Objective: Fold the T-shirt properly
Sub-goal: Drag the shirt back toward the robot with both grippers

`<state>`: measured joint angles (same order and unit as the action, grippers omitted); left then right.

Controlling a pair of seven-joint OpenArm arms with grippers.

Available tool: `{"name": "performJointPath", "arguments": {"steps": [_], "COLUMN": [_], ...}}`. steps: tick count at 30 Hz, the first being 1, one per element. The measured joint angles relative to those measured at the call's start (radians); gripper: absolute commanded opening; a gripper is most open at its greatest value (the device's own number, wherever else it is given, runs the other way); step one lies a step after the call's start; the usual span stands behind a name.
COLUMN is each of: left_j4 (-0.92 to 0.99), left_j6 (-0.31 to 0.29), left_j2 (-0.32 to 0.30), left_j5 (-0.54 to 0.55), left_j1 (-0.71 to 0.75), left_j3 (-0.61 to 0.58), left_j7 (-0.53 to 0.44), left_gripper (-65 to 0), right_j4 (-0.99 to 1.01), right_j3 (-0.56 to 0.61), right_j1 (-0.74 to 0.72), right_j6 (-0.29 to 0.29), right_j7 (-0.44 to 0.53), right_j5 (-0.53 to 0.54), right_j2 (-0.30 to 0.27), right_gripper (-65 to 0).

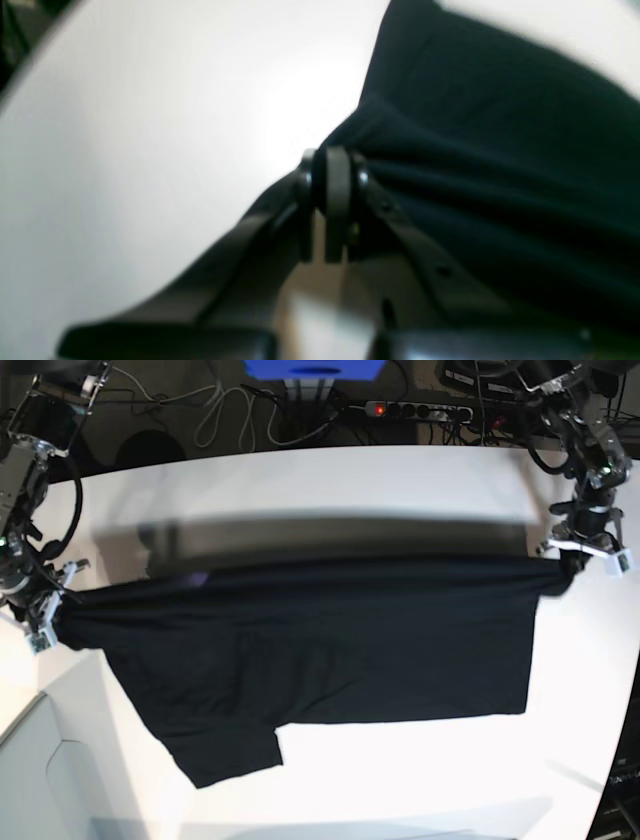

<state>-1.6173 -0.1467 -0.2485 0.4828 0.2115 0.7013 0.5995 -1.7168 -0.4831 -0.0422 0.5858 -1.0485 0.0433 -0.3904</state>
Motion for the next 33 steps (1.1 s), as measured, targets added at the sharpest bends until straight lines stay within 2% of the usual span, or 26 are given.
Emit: {"name": "performJointPath", "arguments": {"steps": [8, 14, 28, 29, 31, 33], "left_j4": [0.003, 0.002, 0.001, 0.001, 0.001, 0.001], "left_j6": [0.013, 0.011, 0.012, 0.012, 0.011, 0.012], "left_j2": [0.063, 0.081, 0.071, 0.071, 0.077, 0.082], "left_j5": [-0.011, -0.008, -0.008, -0.008, -0.006, -0.010], "left_j1": [0.143, 0.206, 0.296, 0.296, 0.298, 0.299], "left_j3": [0.012, 0.011, 0.012, 0.012, 0.034, 0.063], "left_j7": [-0.018, -0.032, -0.027, -0.027, -0.021, -0.022], "left_gripper": [-65.0, -65.0, -65.0, -63.6, -54.8, -45.8], "right_j4": [-0.105, -0.116, -0.117, -0.117, -0.117, -0.117], "right_j3": [-0.001, -0.002, -0.042, -0.043, -0.044, -0.044], "right_j1": [0.168, 0.267, 0.383, 0.384, 0.392, 0.396], "right_j6": [0.001, 0.001, 0.001, 0.001, 0.001, 0.001], "right_j7": [0.000, -0.007, -0.006, -0.006, -0.003, -0.004], "right_j5": [-0.016, -0.023, -0.023, -0.024, -0.024, -0.024], "right_j2": [-0.003, -0.003, 0.046, 0.050, 0.053, 0.056], "right_gripper": [-64.8, -64.8, -64.4, -64.4, -63.3, -58.6]}}
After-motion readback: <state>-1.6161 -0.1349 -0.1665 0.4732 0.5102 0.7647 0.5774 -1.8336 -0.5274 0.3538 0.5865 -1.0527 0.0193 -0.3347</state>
